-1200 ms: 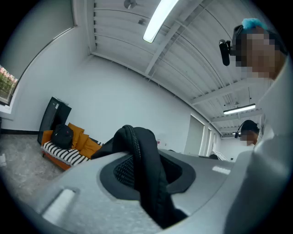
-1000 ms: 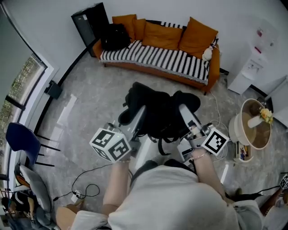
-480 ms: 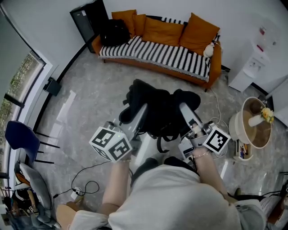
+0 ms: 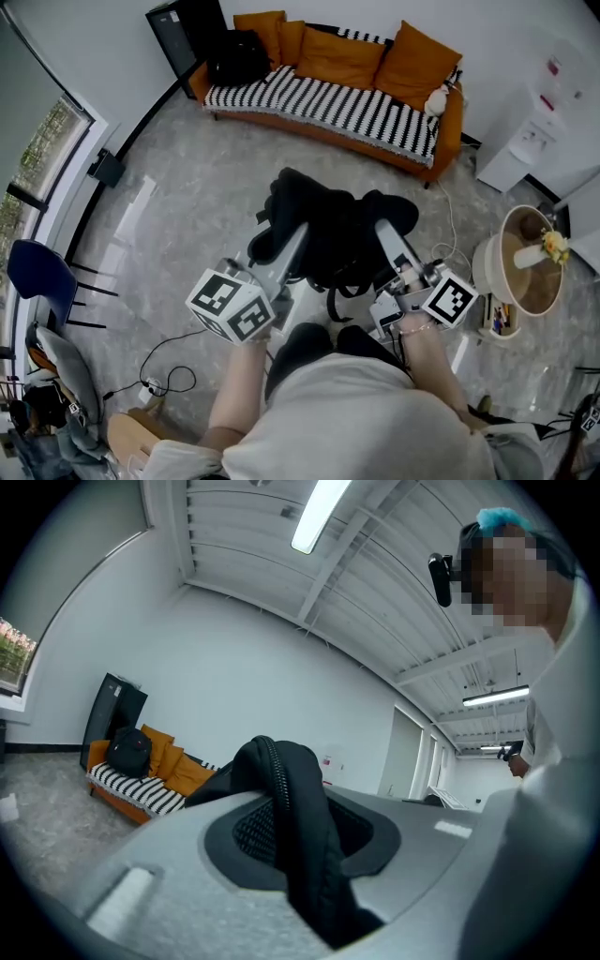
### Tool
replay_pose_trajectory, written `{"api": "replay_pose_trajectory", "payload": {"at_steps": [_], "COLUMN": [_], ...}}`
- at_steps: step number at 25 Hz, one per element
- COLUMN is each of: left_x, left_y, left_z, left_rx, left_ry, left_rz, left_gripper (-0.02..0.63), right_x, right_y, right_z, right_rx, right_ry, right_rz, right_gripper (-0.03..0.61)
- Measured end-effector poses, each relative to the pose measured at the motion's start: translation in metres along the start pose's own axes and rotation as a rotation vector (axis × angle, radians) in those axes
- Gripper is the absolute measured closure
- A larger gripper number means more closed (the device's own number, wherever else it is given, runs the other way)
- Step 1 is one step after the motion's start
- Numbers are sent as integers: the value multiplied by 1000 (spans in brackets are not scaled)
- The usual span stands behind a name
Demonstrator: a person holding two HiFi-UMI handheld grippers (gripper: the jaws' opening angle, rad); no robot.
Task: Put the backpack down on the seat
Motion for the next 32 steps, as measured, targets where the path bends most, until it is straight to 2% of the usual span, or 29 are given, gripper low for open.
{"api": "replay_pose_trajectory", "payload": {"at_steps": [6, 10, 13, 18, 22, 27, 32], "left_x": [-16, -28, -48, -94, -106, -144, -165], "left_y": [14, 13, 8, -14, -22, -69, -87], "left_z": [-2, -24, -46, -104, -134, -225, -282], "left_rx": [37, 62, 49, 51, 42, 24, 21], "left_ry": [-29, -65, -66, -39, -25, 1, 23], "left_rz": [-15, 12, 17, 11, 21, 33, 29], "left_gripper": [515, 517, 517, 517, 516, 516, 517], "right_x": [5, -9, -28, -102, -137, -236, -298], "right_y": [-9, -13, -22, -48, -53, -64, -64], "right_z": [18, 35, 53, 82, 92, 112, 127], "right_rx": [-8, -36, -40, -17, 9, 18, 43], "right_ry": [18, 20, 36, 24, 3, 4, 16], "right_rz": [-16, -24, -22, -5, -1, 21, 33], "right_gripper": [555, 557, 557, 557, 557, 557, 557]}}
Point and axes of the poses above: the fingertips, and each gripper's own axes: x backward along the fingers, z to its right, y out of its underside, the point moved 1 cm from there along x, backward along the fingers
